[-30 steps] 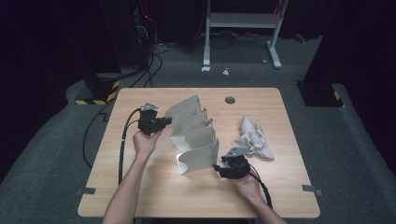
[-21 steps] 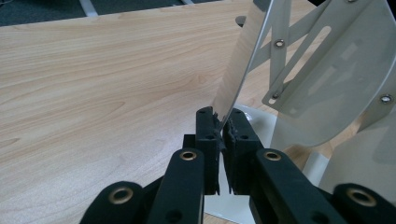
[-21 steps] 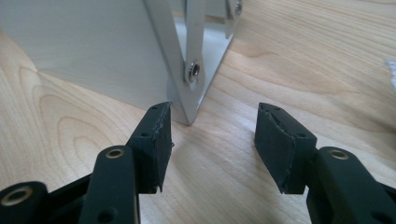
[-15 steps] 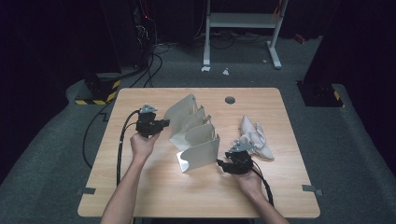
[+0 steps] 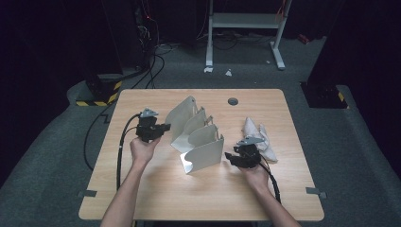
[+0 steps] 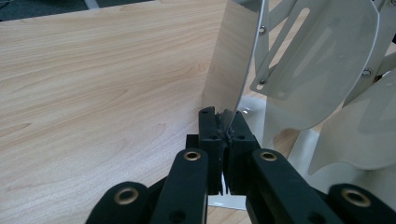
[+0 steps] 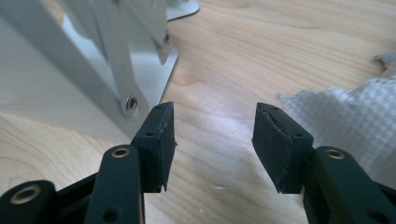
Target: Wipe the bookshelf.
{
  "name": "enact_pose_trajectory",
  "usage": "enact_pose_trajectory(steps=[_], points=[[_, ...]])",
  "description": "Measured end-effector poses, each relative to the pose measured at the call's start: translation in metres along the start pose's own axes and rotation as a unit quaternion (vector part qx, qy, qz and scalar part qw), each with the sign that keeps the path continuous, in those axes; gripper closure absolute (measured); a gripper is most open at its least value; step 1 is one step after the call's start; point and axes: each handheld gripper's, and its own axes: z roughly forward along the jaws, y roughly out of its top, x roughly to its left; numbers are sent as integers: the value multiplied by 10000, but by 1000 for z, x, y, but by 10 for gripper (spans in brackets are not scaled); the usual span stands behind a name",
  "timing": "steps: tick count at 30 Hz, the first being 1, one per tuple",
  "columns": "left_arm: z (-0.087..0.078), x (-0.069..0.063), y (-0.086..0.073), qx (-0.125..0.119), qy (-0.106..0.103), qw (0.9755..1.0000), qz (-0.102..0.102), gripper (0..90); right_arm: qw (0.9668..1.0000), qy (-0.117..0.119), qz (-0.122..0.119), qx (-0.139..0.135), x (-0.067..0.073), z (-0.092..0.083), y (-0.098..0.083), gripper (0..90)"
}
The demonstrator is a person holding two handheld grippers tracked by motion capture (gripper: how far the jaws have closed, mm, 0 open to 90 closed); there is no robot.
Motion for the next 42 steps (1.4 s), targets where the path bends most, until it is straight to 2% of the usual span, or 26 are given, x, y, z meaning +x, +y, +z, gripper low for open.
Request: enact_pose_trajectory(steps=[2,4,11,18,26,29,35,39,42], points=[[-1,1,-2,-18,-3,10000,-41,874,10000,33,31,-26,0,-2,1,488],[-2,1,-2,-28,-2,10000,-59,873,9999,87,-37,-35,5,-4,-1,488],[-5,-3,-5,1,64,10000,-64,875,9995,295,-120,-3,20,-8,-17,484],[-9,-6,-8,-25,73,9999,-132,874,9994,316,-119,-58,25,-7,-15,480],[-14,-11,-13,-1,93,9999,-119,871,9995,294,-45,-54,18,-5,-12,463],[-13,-15,-12,17,76,9999,-91,862,9998,197,45,-27,10,-3,-7,466],[-12,-21,-11,39,113,9999,-70,854,10000,11,-1,-62,-2,-4,8,471],[-11,-24,-11,61,131,9999,-74,851,9999,-39,56,-109,-8,-6,11,477],[-12,-26,-11,86,148,9998,-93,849,9997,-27,192,-152,-14,-6,11,476]])
